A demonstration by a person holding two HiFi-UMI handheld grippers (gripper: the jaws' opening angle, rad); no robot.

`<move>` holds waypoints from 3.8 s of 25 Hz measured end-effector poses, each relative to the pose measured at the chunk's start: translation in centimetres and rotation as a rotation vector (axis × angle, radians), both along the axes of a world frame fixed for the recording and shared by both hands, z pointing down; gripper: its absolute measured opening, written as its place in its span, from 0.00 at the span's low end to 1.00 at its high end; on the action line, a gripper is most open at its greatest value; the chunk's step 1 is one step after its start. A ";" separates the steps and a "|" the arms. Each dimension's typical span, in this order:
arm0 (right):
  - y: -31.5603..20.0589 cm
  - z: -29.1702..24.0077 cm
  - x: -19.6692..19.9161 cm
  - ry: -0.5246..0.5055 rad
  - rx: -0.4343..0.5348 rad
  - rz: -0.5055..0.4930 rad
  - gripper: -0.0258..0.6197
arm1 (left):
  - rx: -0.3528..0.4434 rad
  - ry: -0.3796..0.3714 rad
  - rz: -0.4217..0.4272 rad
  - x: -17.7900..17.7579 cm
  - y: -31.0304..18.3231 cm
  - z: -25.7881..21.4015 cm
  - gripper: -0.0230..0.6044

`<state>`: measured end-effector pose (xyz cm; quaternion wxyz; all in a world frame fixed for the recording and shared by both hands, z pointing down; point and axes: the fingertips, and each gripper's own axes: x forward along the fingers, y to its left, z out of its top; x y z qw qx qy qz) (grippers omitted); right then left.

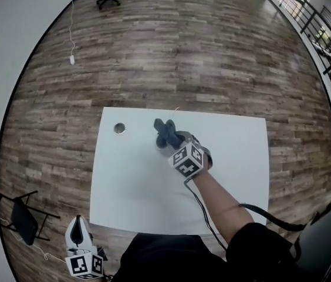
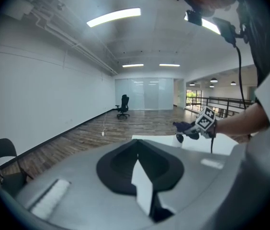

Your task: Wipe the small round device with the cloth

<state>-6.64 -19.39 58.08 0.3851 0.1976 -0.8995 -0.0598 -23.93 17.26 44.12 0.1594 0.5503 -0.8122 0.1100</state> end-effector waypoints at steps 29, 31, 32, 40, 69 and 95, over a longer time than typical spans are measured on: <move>2.5 1.6 -1.9 0.092 -0.066 -0.120 0.18 | -0.001 0.005 0.003 0.9 -0.1 0.3 0.05; 2.9 1.6 -2.1 0.093 -0.064 -0.128 0.18 | -0.007 0.002 0.013 0.9 -0.2 0.4 0.05; 3.2 1.6 -2.2 0.094 -0.066 -0.136 0.18 | -0.008 0.004 0.017 0.9 -0.3 0.4 0.05; 3.2 1.5 0.2 0.128 -0.034 -0.107 0.18 | 0.013 0.037 0.195 2.0 -6.4 3.2 0.05; 0.5 -0.6 2.6 0.039 -0.016 0.152 0.18 | 0.120 0.023 0.567 8.6 -29.4 7.8 0.05; 8.2 4.6 0.8 0.197 -0.124 -0.073 0.18 | 0.059 -0.016 0.573 8.8 -27.2 9.6 0.05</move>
